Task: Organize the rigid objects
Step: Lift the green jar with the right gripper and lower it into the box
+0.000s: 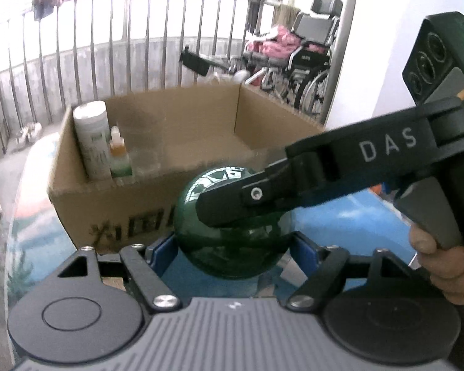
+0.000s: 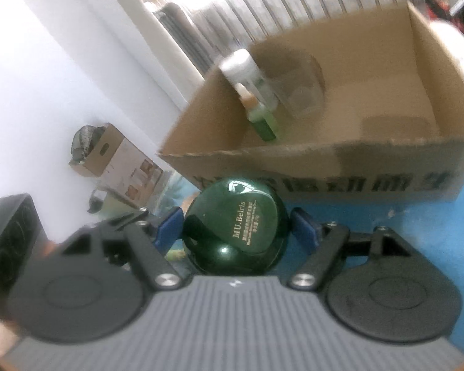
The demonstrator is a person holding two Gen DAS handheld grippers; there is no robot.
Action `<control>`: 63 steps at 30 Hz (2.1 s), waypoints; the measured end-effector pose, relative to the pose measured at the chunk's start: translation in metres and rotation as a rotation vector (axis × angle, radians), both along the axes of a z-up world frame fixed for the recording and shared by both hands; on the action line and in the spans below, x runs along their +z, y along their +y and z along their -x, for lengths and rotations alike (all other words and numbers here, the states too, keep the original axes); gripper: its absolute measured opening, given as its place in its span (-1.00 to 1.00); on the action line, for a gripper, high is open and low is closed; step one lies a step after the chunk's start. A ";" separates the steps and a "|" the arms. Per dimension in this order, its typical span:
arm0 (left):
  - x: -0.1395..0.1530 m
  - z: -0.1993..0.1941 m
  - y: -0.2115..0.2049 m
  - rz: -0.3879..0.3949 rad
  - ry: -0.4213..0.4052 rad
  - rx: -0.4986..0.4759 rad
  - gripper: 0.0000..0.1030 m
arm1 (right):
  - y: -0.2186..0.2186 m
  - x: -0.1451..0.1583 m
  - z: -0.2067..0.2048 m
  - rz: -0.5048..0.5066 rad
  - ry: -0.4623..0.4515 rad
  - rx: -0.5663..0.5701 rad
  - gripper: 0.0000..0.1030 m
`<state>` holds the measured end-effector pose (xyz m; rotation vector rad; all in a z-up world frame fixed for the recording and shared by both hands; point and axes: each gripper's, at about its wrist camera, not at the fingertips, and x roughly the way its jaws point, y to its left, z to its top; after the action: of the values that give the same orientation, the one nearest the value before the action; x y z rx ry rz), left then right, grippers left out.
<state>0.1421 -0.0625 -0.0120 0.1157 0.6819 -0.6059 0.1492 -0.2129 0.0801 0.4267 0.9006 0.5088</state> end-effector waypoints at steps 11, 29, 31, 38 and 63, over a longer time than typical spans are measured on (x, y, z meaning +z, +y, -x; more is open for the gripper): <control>0.080 -0.056 -0.026 0.037 -0.064 -0.052 0.55 | -0.010 0.094 -0.031 0.094 -0.184 -0.017 0.48; 0.014 -0.243 -0.079 0.055 0.290 0.019 0.55 | -0.071 0.012 -0.235 0.056 0.138 -0.101 0.49; 0.010 -0.247 -0.084 0.040 0.294 0.023 0.55 | -0.069 0.006 -0.243 0.061 0.149 -0.097 0.50; -0.006 -0.254 -0.097 -0.037 0.312 0.020 0.55 | -0.068 -0.021 -0.256 0.072 0.203 -0.099 0.55; -0.003 -0.253 -0.123 -0.207 0.262 0.000 0.61 | -0.064 -0.042 -0.271 0.099 0.246 -0.076 0.59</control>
<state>0.3955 -0.1850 -0.0149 0.2317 0.9984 -0.5543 0.4200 -0.2767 0.0376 0.4372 1.1373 0.3450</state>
